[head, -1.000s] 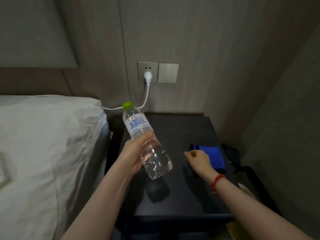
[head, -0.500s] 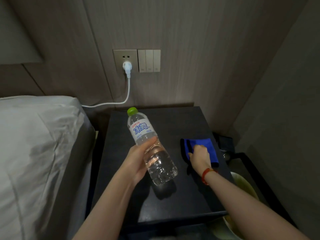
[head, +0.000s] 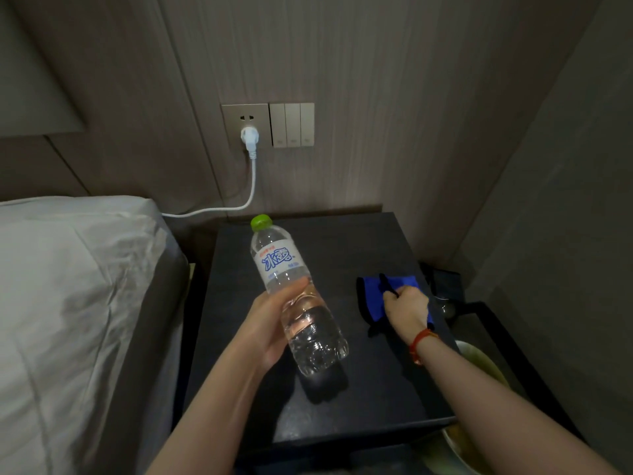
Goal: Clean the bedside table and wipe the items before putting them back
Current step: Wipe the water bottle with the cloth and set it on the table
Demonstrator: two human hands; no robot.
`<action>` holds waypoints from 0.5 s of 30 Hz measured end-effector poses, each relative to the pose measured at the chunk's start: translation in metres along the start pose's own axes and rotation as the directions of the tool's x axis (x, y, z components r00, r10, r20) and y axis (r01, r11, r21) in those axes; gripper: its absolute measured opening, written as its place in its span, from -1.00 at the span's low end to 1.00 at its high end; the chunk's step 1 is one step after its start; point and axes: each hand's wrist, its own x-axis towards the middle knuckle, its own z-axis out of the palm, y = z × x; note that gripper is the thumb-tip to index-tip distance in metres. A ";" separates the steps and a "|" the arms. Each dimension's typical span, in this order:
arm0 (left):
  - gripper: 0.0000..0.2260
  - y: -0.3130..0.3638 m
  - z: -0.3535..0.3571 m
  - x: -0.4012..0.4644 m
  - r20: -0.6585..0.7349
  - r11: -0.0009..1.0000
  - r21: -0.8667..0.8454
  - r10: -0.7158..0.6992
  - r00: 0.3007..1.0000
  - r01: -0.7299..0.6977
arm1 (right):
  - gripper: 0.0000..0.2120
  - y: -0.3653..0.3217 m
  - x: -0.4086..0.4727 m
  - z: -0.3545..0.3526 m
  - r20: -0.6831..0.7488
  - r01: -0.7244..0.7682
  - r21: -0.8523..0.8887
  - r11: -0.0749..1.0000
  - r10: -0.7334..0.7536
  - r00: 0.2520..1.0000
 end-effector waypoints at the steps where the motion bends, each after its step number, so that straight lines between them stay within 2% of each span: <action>1: -0.64 0.001 0.000 -0.002 0.002 1.000 -0.002 -0.003 1.000 0.003 | -0.77 0.000 0.000 -0.005 0.000 -0.020 0.053 0.998 0.020 1.000; 4: -0.62 0.004 0.002 -0.008 0.007 1.000 -0.005 -0.012 1.000 0.012 | -0.72 -0.013 -0.001 -0.029 0.067 -0.118 0.259 0.959 0.104 0.992; 5: -0.62 0.005 0.004 -0.011 0.014 1.000 -0.005 -0.012 1.000 0.012 | -0.73 -0.021 -0.003 -0.040 0.130 -0.172 0.377 0.910 0.133 0.983; 7: -0.63 0.008 0.010 -0.018 0.030 1.000 -0.007 -0.010 1.000 0.010 | -0.83 -0.039 -0.012 -0.064 0.313 -0.308 0.589 0.747 0.141 0.939; 10: -0.60 0.012 0.021 -0.030 0.046 1.000 0.000 0.012 0.999 -0.012 | -0.78 -0.066 -0.034 -0.101 0.513 -0.443 0.709 0.549 0.029 0.858; 13: -0.58 0.021 0.033 -0.044 0.073 0.999 0.006 0.034 0.997 -0.034 | -0.60 -0.087 -0.058 -0.129 0.590 -0.482 0.755 0.444 -0.142 0.794; 15: -0.61 0.027 0.041 -0.053 0.104 0.998 0.027 0.057 0.993 -0.060 | -0.66 -0.098 -0.076 -0.143 0.622 -0.505 0.767 0.395 -0.266 0.737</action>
